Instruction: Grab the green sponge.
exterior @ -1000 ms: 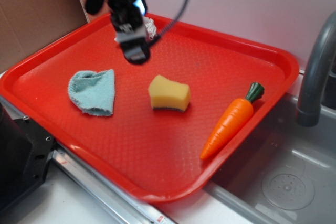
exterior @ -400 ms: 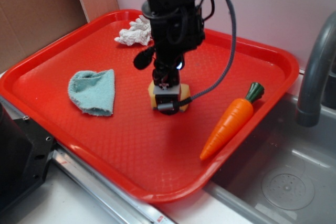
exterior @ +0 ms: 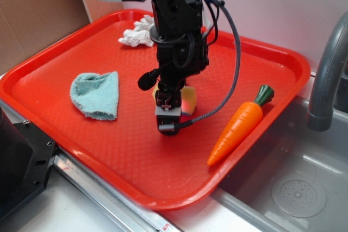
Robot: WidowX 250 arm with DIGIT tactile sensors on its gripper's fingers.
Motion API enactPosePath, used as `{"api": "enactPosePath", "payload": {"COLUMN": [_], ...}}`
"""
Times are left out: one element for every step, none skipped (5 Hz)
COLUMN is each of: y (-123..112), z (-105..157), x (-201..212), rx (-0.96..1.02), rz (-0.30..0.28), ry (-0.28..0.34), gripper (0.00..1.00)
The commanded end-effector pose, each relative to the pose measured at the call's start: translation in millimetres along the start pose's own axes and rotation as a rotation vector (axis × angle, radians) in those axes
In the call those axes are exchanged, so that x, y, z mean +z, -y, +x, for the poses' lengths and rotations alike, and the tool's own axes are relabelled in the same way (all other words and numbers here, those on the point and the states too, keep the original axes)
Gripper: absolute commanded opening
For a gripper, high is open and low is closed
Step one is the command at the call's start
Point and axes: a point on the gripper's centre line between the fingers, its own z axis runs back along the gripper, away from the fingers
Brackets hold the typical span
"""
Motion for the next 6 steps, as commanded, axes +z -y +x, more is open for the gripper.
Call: {"api": "enactPosePath", "payload": {"y": [-6,-16,-19,-14,-6,5], "z": [-1,-6,-13,-23,-38,-57], "x": [2,23,72,117,154,182], "rx": [-0.023,0.099,0.348,0.598,0.817,0.907], "rz": [0.009,0.007,-0.034,-0.065,-0.074,-0.053], "ry": [0.013,-0.027,-0.039,-0.004,0.045,0.1], "gripper": [0.0,0.0,0.0,0.0,0.0,0.0]}}
